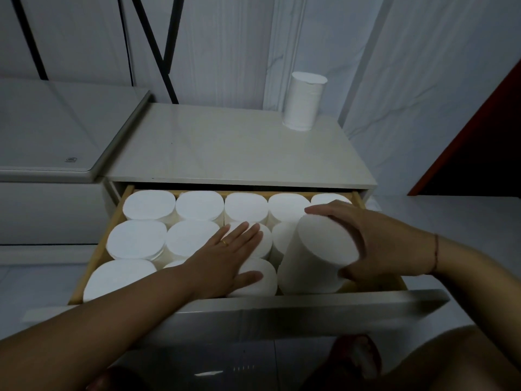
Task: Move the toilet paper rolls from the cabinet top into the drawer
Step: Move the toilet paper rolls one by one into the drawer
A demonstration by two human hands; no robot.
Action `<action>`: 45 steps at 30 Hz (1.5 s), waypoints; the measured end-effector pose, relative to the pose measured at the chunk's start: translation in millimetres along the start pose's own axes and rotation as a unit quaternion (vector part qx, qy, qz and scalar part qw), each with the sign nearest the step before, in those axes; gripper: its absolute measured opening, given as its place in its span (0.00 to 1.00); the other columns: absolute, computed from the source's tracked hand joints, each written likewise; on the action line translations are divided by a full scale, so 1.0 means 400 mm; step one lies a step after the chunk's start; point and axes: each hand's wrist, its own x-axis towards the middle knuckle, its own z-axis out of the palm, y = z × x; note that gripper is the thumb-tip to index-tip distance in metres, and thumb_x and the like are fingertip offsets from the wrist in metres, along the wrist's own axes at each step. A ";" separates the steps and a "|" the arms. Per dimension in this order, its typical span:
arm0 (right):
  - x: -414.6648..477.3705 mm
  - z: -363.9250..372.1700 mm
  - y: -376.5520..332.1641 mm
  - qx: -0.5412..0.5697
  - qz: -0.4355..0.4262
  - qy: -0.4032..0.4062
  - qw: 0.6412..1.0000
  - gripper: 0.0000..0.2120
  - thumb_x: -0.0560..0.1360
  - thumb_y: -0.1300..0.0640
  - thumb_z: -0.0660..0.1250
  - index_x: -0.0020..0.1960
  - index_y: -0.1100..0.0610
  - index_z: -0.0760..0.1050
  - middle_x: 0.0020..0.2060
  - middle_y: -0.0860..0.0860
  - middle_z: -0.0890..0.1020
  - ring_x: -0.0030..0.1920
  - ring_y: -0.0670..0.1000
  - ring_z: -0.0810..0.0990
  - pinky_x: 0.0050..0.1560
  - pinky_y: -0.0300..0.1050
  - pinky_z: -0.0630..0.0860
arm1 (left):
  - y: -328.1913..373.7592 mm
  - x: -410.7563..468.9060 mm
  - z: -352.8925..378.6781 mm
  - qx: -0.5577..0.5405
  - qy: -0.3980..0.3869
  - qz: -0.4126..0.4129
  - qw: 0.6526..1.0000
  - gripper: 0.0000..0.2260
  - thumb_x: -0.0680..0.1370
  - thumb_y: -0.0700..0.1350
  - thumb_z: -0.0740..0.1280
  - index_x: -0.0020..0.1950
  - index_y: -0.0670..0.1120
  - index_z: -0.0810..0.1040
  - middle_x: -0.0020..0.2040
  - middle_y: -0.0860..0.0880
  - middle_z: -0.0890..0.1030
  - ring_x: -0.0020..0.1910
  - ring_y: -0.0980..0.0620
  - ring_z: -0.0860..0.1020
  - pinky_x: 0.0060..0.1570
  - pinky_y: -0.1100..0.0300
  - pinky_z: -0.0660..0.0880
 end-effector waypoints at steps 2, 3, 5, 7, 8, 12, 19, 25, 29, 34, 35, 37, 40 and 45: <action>0.012 0.036 0.000 0.007 -0.005 -0.009 1.000 0.42 0.61 0.47 0.75 0.68 0.38 0.55 0.62 0.38 0.67 0.62 0.37 0.66 0.58 0.31 0.69 | 0.001 -0.001 0.001 0.000 0.001 0.000 1.000 0.36 0.72 0.70 0.36 0.75 0.55 0.33 0.74 0.56 0.31 0.70 0.58 0.26 0.64 0.62 0.23; 0.017 0.060 0.003 0.008 -0.009 -0.012 1.000 0.42 0.62 0.49 0.75 0.68 0.39 0.55 0.63 0.40 0.67 0.63 0.38 0.66 0.61 0.33 0.68 | 0.001 -0.001 0.000 0.001 0.001 0.001 1.000 0.35 0.72 0.70 0.37 0.74 0.55 0.32 0.74 0.56 0.31 0.70 0.58 0.26 0.64 0.61 0.24; 0.024 0.102 0.015 0.010 -0.006 -0.020 1.000 0.41 0.63 0.52 0.76 0.67 0.40 0.55 0.64 0.41 0.66 0.64 0.41 0.65 0.66 0.38 0.65 | 0.002 -0.001 -0.002 0.000 0.001 0.001 1.000 0.34 0.72 0.70 0.37 0.73 0.55 0.31 0.74 0.56 0.31 0.70 0.58 0.26 0.65 0.62 0.24; 0.026 0.128 0.036 0.020 0.002 -0.023 1.000 0.40 0.63 0.51 0.76 0.65 0.39 0.55 0.63 0.38 0.64 0.64 0.41 0.64 0.68 0.40 0.64 | 0.004 -0.003 -0.005 0.000 0.001 0.003 1.000 0.34 0.72 0.70 0.36 0.73 0.55 0.31 0.73 0.56 0.31 0.70 0.57 0.26 0.64 0.61 0.23; 0.026 0.135 0.046 0.031 0.008 -0.024 0.999 0.39 0.64 0.50 0.76 0.65 0.38 0.55 0.62 0.36 0.63 0.64 0.40 0.64 0.67 0.38 0.64 | 0.004 -0.004 -0.006 0.001 0.001 0.005 1.000 0.34 0.72 0.70 0.36 0.73 0.55 0.31 0.73 0.56 0.31 0.70 0.57 0.26 0.65 0.60 0.23; 0.024 0.164 0.067 0.093 0.053 -0.059 0.992 0.31 0.69 0.44 0.70 0.63 0.32 0.55 0.61 0.36 0.64 0.62 0.41 0.65 0.63 0.35 0.67 | 0.004 -0.006 -0.005 0.002 0.000 0.002 1.000 0.35 0.72 0.70 0.36 0.73 0.55 0.31 0.74 0.55 0.31 0.71 0.56 0.28 0.67 0.60 0.26; 0.039 0.189 0.073 0.057 0.061 0.010 0.996 0.23 0.71 0.59 0.70 0.58 0.37 0.67 0.55 0.37 0.69 0.54 0.33 0.69 0.53 0.21 0.67 | 0.008 -0.006 -0.005 0.007 -0.003 -0.001 1.000 0.35 0.73 0.70 0.37 0.75 0.54 0.33 0.74 0.55 0.32 0.70 0.57 0.26 0.64 0.60 0.23; 0.049 0.198 0.066 0.007 0.067 0.037 0.997 0.20 0.69 0.57 0.73 0.54 0.41 0.71 0.53 0.39 0.69 0.51 0.40 0.70 0.49 0.28 0.70 | 0.009 -0.007 -0.005 0.007 -0.007 -0.001 1.000 0.34 0.73 0.70 0.36 0.73 0.54 0.31 0.74 0.55 0.31 0.70 0.57 0.25 0.64 0.62 0.23; 0.063 0.167 0.059 -0.032 0.077 0.060 0.995 0.19 0.67 0.51 0.74 0.54 0.43 0.71 0.46 0.36 0.69 0.45 0.40 0.71 0.45 0.30 0.71 | 0.016 -0.003 -0.009 -0.002 -0.003 -0.001 1.000 0.35 0.73 0.69 0.38 0.75 0.53 0.34 0.74 0.55 0.31 0.69 0.58 0.25 0.64 0.61 0.22; 0.171 0.073 0.081 -0.007 0.073 0.225 0.972 0.20 0.68 0.52 0.73 0.57 0.50 0.73 0.50 0.46 0.72 0.48 0.45 0.73 0.46 0.31 0.68 | 0.021 0.023 -0.028 -0.014 0.016 -0.003 1.000 0.35 0.74 0.69 0.37 0.76 0.52 0.35 0.76 0.54 0.34 0.73 0.57 0.29 0.68 0.60 0.26; 0.197 0.055 0.091 0.005 0.084 0.258 0.963 0.22 0.68 0.52 0.73 0.60 0.51 0.72 0.52 0.46 0.71 0.51 0.45 0.72 0.50 0.31 0.68 | 0.019 0.031 -0.032 -0.012 0.024 -0.004 1.000 0.36 0.74 0.69 0.37 0.77 0.52 0.36 0.76 0.54 0.34 0.73 0.56 0.30 0.68 0.60 0.27; 0.249 0.022 0.119 0.047 0.106 0.297 0.948 0.27 0.69 0.51 0.73 0.65 0.52 0.68 0.59 0.49 0.70 0.58 0.48 0.71 0.59 0.38 0.68 | 0.011 0.046 -0.043 -0.007 0.042 -0.008 0.999 0.36 0.75 0.68 0.38 0.77 0.51 0.37 0.76 0.54 0.34 0.73 0.56 0.30 0.68 0.60 0.26; 0.325 -0.026 0.159 0.078 0.138 0.309 0.938 0.33 0.70 0.48 0.71 0.70 0.52 0.61 0.68 0.53 0.64 0.67 0.52 0.65 0.69 0.49 0.64 | -0.010 0.068 -0.060 0.005 0.058 -0.022 0.998 0.36 0.74 0.68 0.37 0.77 0.51 0.37 0.76 0.54 0.34 0.74 0.55 0.31 0.68 0.60 0.26; 0.438 -0.111 0.218 0.054 0.171 0.348 0.920 0.39 0.70 0.47 0.71 0.73 0.56 0.55 0.72 0.56 0.60 0.72 0.56 0.58 0.72 0.52 0.57 | -0.056 0.101 -0.080 0.008 0.085 -0.056 0.995 0.37 0.73 0.69 0.34 0.77 0.51 0.36 0.76 0.54 0.34 0.75 0.56 0.32 0.69 0.62 0.27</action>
